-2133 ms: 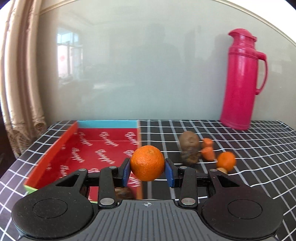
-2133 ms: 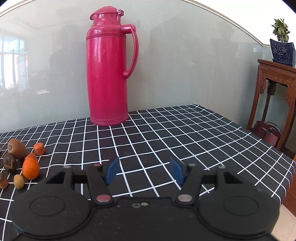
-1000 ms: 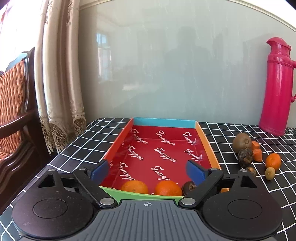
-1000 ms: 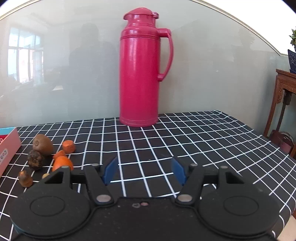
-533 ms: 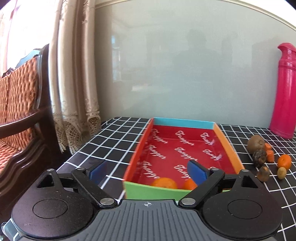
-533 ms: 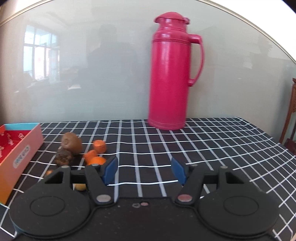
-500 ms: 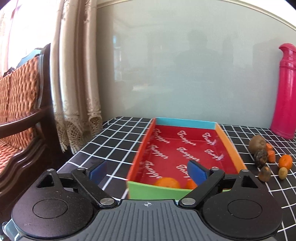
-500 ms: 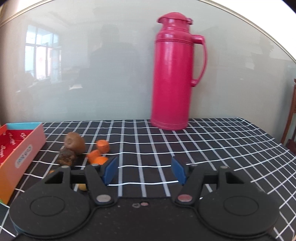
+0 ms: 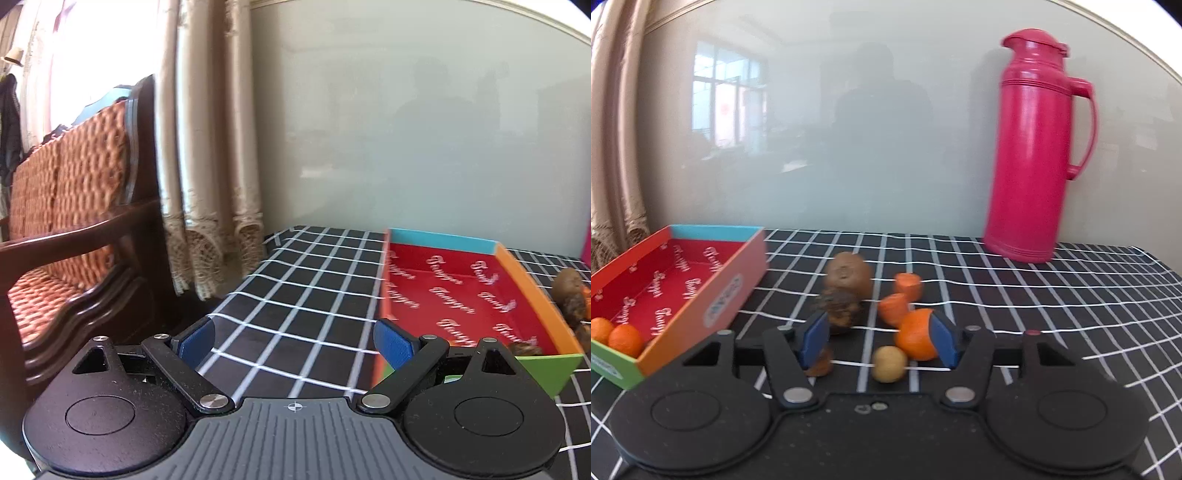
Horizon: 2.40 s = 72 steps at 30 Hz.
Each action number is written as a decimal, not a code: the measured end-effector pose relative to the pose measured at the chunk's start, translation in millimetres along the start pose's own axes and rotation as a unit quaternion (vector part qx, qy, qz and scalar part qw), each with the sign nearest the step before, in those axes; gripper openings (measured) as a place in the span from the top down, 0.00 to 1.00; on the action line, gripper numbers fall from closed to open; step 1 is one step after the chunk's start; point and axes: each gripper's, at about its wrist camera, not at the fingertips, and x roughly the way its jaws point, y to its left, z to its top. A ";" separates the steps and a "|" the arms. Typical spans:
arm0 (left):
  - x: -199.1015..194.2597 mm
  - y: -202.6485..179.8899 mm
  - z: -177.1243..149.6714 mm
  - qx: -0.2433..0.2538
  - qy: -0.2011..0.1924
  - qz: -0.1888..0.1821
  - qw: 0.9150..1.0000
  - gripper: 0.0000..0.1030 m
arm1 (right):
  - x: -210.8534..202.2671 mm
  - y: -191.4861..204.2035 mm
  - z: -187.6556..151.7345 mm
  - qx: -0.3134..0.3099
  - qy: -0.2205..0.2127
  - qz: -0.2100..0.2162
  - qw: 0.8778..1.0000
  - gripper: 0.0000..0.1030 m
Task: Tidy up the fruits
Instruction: 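Grasp the small brown dried fruit with the right gripper, then carry the dried fruit with the right gripper into the red box and release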
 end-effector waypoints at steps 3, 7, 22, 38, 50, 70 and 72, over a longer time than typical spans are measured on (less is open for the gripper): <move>3.4 16.4 -2.3 -0.004 0.006 0.013 1.000 0.10 | 7.3 12.5 -0.5 -0.005 0.012 0.010 1.000 0.59; 4.9 35.1 -5.7 -0.013 0.009 0.028 0.999 0.10 | 16.9 26.9 -1.9 -0.006 0.027 0.016 0.999 0.59; 7.4 67.3 -10.2 -0.031 0.013 0.040 0.999 0.10 | 40.4 40.2 -7.1 0.005 0.084 0.010 0.996 0.73; 1.5 92.8 -12.6 -0.047 0.014 0.053 0.997 0.10 | -2.1 70.7 17.1 -0.010 -0.011 0.040 0.999 0.72; 1.4 110.8 -17.9 -0.061 0.022 0.060 0.996 0.10 | -12.4 96.0 21.3 -0.024 -0.034 0.064 0.997 0.72; 1.7 116.2 -19.6 -0.059 0.024 0.064 0.996 0.10 | -6.8 134.7 10.3 -0.045 -0.014 0.094 0.994 0.72; 1.7 115.4 -19.6 -0.059 0.024 0.065 0.996 0.10 | -6.4 134.7 9.6 -0.045 -0.011 0.095 0.994 0.72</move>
